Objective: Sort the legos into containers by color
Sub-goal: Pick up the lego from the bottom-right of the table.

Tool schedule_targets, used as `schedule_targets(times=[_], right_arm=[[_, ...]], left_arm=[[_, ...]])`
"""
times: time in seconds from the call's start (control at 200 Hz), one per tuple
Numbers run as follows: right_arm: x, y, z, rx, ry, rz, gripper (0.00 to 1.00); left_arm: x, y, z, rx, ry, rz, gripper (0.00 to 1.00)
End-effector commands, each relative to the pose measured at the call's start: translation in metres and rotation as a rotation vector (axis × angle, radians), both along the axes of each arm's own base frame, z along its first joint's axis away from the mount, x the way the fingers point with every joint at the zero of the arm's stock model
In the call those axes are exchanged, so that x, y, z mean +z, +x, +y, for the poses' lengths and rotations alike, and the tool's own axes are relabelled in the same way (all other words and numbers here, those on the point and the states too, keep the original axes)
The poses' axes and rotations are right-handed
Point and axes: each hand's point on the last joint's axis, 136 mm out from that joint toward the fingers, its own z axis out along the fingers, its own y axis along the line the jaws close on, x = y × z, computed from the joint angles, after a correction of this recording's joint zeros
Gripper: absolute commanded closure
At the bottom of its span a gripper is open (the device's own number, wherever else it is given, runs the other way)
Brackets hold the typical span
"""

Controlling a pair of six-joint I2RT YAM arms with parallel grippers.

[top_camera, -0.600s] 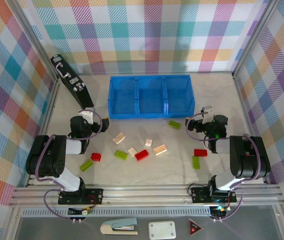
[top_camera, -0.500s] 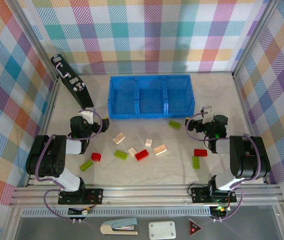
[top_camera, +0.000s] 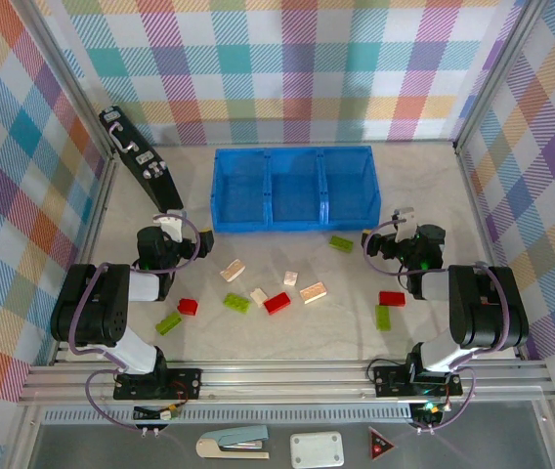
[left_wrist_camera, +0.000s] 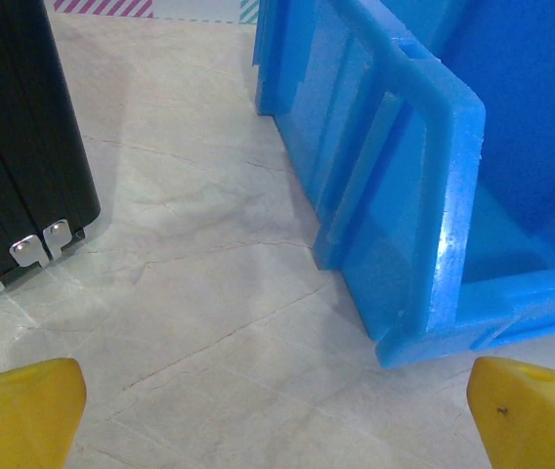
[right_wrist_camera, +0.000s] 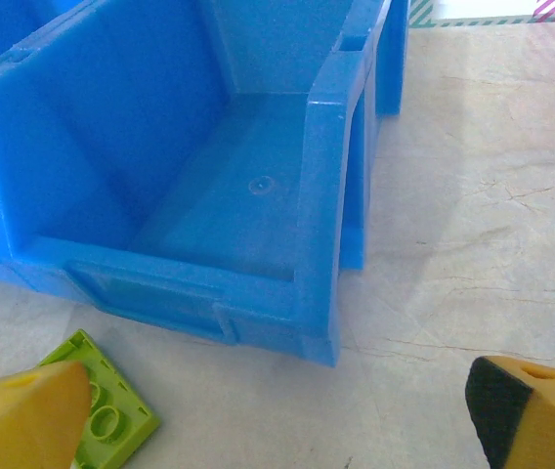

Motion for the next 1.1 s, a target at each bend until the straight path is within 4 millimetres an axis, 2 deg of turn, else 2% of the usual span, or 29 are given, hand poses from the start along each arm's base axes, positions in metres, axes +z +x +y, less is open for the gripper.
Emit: schedule_targets(times=[0.0,0.445,0.56,0.64,0.83,1.07,1.095], right_arm=[[0.011,0.003,0.004,0.029,-0.003,-0.048,0.01],[0.011,0.003,0.003,0.027,-0.004,-0.048,0.01],[0.009,0.011,-0.012,-0.072,-0.009,-0.022,0.01],[0.01,0.011,-0.012,-0.075,-0.014,-0.024,0.01],[0.019,0.013,-0.014,-0.089,-0.015,0.007,0.01],[0.028,0.012,-0.014,-0.096,-0.014,0.012,0.01],[0.023,0.009,-0.014,-0.098,-0.014,0.041,0.01]], left_arm=[[0.001,-0.002,-0.003,-0.029,0.006,-0.019,0.0],[0.001,-0.002,-0.003,-0.029,0.005,-0.019,0.0],[0.002,-0.002,-0.003,-0.028,0.005,-0.022,0.0],[0.002,-0.002,0.0,-0.011,0.004,-0.02,0.0],[0.011,0.002,0.013,0.075,0.007,-0.008,0.0],[0.026,0.006,0.017,0.098,0.019,0.08,0.0],[0.026,0.005,0.018,0.103,0.016,0.089,0.0]])
